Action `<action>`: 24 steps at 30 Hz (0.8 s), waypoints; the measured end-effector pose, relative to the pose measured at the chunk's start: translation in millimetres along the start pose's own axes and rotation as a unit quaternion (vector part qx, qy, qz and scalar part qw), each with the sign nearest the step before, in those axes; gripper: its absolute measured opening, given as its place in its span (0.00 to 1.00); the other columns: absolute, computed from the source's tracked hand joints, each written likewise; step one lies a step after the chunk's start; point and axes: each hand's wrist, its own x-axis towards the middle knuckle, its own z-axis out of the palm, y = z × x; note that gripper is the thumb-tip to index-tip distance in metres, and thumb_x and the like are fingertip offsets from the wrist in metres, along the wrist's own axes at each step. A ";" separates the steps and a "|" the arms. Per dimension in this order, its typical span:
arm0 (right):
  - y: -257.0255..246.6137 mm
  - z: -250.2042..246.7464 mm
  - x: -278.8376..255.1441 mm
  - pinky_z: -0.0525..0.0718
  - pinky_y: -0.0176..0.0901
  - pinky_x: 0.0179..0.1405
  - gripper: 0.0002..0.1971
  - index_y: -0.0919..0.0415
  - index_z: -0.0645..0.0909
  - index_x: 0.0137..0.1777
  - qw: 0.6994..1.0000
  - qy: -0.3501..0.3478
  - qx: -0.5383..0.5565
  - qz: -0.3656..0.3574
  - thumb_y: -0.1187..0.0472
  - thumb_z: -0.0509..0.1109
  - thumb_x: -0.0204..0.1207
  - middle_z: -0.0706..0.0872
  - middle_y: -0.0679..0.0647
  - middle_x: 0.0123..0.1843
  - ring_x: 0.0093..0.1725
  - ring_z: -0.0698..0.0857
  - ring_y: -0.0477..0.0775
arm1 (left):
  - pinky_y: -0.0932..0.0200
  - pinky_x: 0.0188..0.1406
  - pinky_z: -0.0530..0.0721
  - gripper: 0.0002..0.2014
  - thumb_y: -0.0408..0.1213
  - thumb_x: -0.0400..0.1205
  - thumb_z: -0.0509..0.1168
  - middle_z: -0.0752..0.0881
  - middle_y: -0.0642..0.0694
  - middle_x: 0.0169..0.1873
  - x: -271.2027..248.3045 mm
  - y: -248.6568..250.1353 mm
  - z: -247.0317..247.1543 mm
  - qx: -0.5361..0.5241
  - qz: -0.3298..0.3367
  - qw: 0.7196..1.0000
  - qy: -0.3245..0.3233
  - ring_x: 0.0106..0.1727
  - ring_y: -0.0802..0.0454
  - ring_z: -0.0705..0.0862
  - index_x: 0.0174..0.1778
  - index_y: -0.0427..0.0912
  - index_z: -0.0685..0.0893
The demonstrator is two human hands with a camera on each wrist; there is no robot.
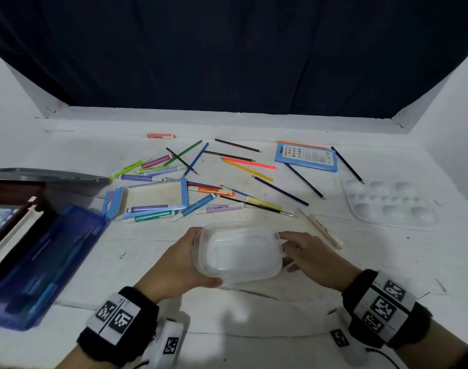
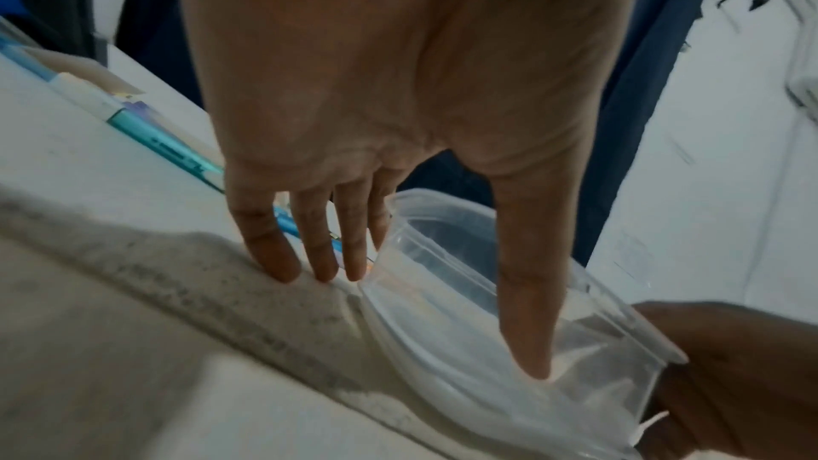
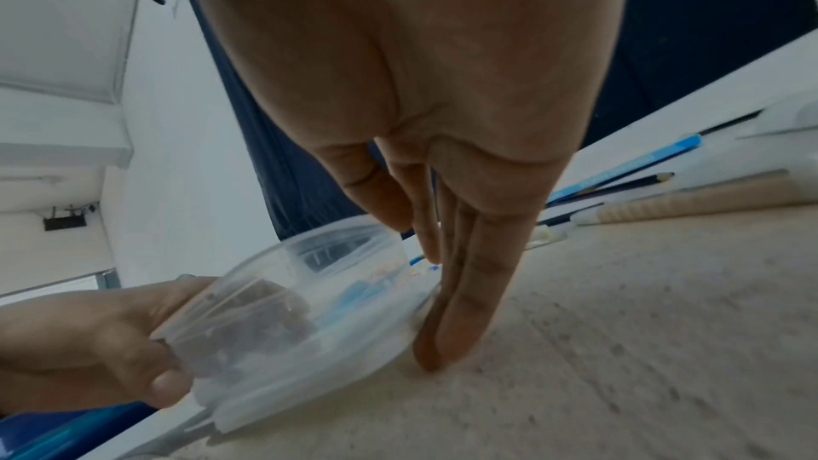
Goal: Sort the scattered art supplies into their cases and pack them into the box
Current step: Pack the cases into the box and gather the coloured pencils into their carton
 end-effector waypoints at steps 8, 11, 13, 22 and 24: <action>-11.6 -0.6 1.2 0.90 0.58 0.53 0.18 0.71 0.82 0.52 0.991 0.063 0.104 0.052 0.57 0.56 0.86 0.88 0.63 0.44 0.46 0.90 0.61 | 0.50 0.64 0.85 0.51 0.40 0.60 0.86 0.81 0.64 0.63 18.2 16.3 2.2 0.060 0.006 0.998 -0.012 0.64 0.58 0.81 0.74 0.69 0.64; -9.4 -6.5 7.8 0.90 0.57 0.51 0.18 0.65 0.86 0.46 0.991 0.070 0.105 0.038 0.53 0.60 0.84 0.90 0.60 0.43 0.44 0.91 0.58 | 0.54 0.62 0.86 0.50 0.34 0.61 0.85 0.80 0.65 0.62 28.7 21.7 -4.4 0.046 0.007 0.998 -0.035 0.64 0.59 0.81 0.64 0.79 0.62; -9.2 -15.4 12.8 0.90 0.57 0.51 0.21 0.62 0.86 0.44 0.997 0.056 0.038 0.032 0.46 0.60 0.84 0.91 0.58 0.42 0.43 0.91 0.57 | 0.62 0.56 0.85 0.53 0.30 0.64 0.83 0.79 0.65 0.63 36.2 23.0 -11.1 0.056 0.008 0.996 -0.066 0.63 0.59 0.81 0.65 0.81 0.57; -16.5 -87.2 66.2 0.84 0.49 0.31 0.16 0.52 0.75 0.31 0.933 0.269 -0.225 -0.081 0.50 0.64 0.82 0.83 0.48 0.28 0.29 0.83 0.55 | 0.62 0.60 0.83 0.40 0.23 0.73 0.74 0.79 0.66 0.68 60.3 -10.1 -65.9 0.098 0.049 0.992 0.056 0.69 0.62 0.80 0.67 0.73 0.73; -16.0 -103.5 89.1 0.78 0.44 0.27 0.13 0.55 0.78 0.34 0.919 0.304 -0.232 -0.091 0.53 0.67 0.81 0.84 0.50 0.29 0.29 0.81 0.54 | 0.68 0.60 0.81 0.38 0.25 0.73 0.75 0.77 0.62 0.70 71.8 -14.4 -86.4 0.148 0.042 0.983 0.096 0.70 0.56 0.80 0.67 0.69 0.71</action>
